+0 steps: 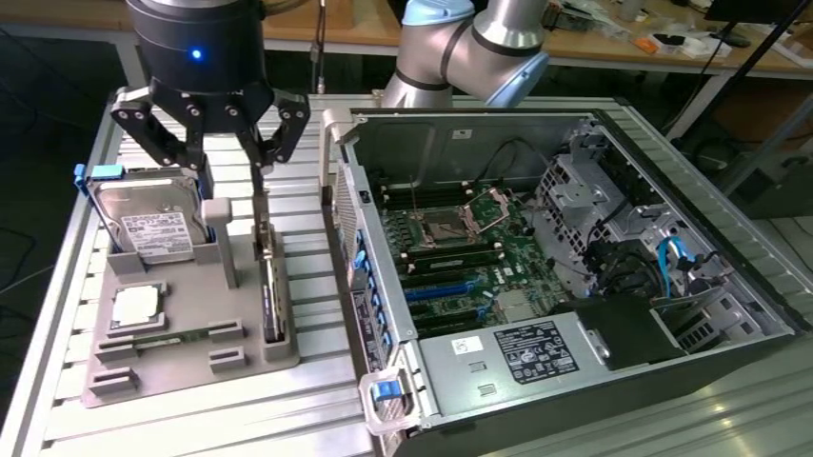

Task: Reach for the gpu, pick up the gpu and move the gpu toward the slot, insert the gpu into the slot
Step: 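Pick up the gpu and move the gpu toward the slot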

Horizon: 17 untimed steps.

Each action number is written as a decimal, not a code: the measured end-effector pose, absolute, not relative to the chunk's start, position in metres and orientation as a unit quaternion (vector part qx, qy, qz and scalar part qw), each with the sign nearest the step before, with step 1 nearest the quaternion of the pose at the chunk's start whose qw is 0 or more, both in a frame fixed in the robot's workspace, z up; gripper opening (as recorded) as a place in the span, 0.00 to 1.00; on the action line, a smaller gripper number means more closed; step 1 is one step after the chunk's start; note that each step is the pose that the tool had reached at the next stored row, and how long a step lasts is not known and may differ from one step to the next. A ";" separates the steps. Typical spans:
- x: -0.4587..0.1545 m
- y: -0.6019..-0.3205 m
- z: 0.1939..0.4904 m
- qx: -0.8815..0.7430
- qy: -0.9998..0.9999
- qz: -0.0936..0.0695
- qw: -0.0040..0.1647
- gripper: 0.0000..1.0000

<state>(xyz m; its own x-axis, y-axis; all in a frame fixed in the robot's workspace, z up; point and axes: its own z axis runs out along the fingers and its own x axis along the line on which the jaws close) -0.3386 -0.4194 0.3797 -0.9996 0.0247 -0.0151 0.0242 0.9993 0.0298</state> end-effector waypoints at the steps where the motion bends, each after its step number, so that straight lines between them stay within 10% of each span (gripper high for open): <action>1: -0.338 -0.420 0.379 0.012 1.000 0.015 0.007 0.48; 17: -0.325 -0.424 0.350 0.012 1.000 0.015 0.006 0.48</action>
